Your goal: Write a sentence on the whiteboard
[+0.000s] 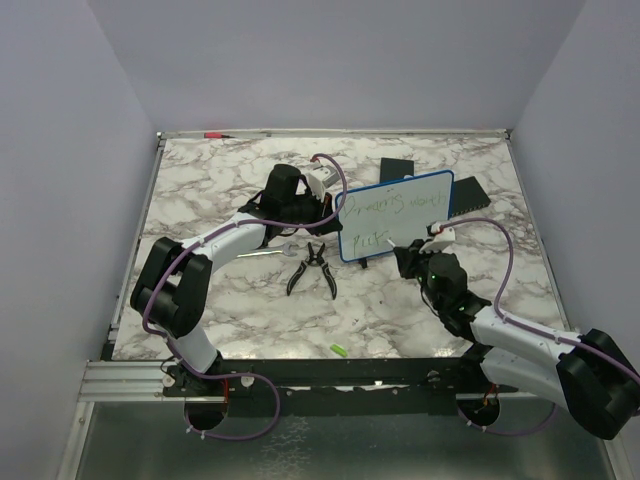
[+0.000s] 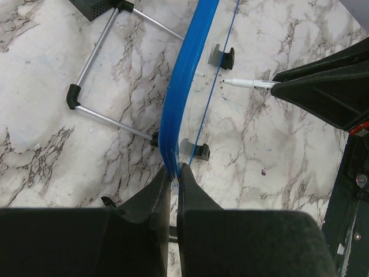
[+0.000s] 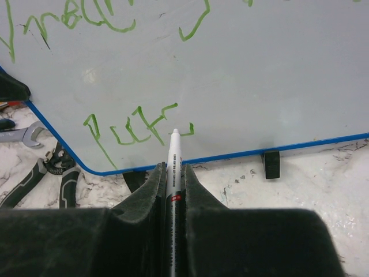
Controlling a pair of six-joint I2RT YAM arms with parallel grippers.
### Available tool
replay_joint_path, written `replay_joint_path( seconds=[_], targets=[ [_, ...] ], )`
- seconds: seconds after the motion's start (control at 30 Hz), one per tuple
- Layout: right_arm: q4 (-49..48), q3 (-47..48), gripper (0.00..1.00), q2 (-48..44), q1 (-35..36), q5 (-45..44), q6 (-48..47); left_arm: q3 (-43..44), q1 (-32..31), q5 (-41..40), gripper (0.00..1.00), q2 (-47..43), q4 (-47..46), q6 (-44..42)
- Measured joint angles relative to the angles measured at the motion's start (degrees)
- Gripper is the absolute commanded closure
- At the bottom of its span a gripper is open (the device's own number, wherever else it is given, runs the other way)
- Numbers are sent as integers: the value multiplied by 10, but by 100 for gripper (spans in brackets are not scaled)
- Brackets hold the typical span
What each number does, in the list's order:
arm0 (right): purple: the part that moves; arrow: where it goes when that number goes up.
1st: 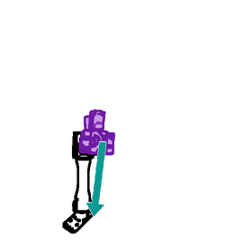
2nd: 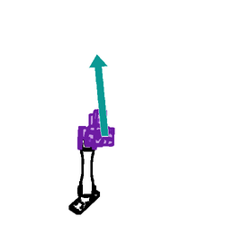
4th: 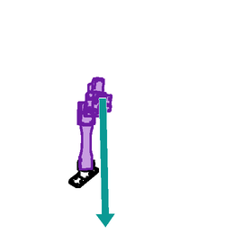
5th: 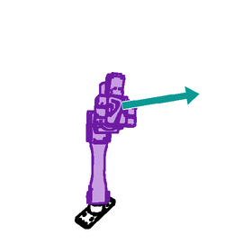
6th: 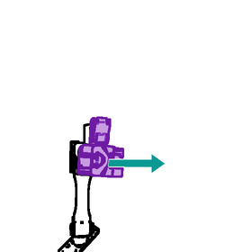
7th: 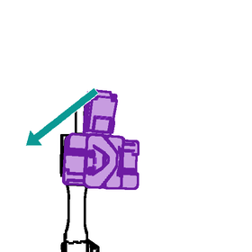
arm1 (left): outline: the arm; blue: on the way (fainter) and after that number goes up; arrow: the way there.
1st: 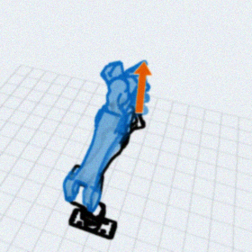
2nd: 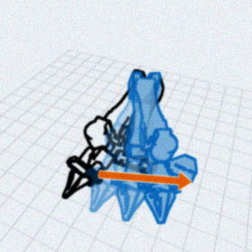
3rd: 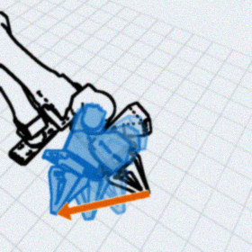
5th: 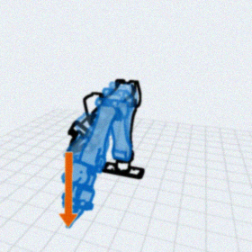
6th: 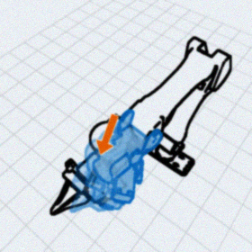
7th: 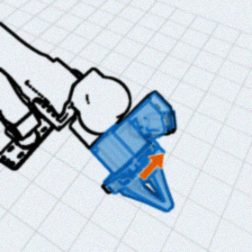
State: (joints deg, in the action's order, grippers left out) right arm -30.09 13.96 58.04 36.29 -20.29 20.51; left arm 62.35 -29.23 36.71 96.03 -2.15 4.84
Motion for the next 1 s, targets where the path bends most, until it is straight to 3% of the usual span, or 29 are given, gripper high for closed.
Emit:
replay_joint_path(
  seconds=[1.0],
  targets=[
    [-24,14,99,28,-4,18,-11,0,0,0,100,0,0,0]
  ],
)
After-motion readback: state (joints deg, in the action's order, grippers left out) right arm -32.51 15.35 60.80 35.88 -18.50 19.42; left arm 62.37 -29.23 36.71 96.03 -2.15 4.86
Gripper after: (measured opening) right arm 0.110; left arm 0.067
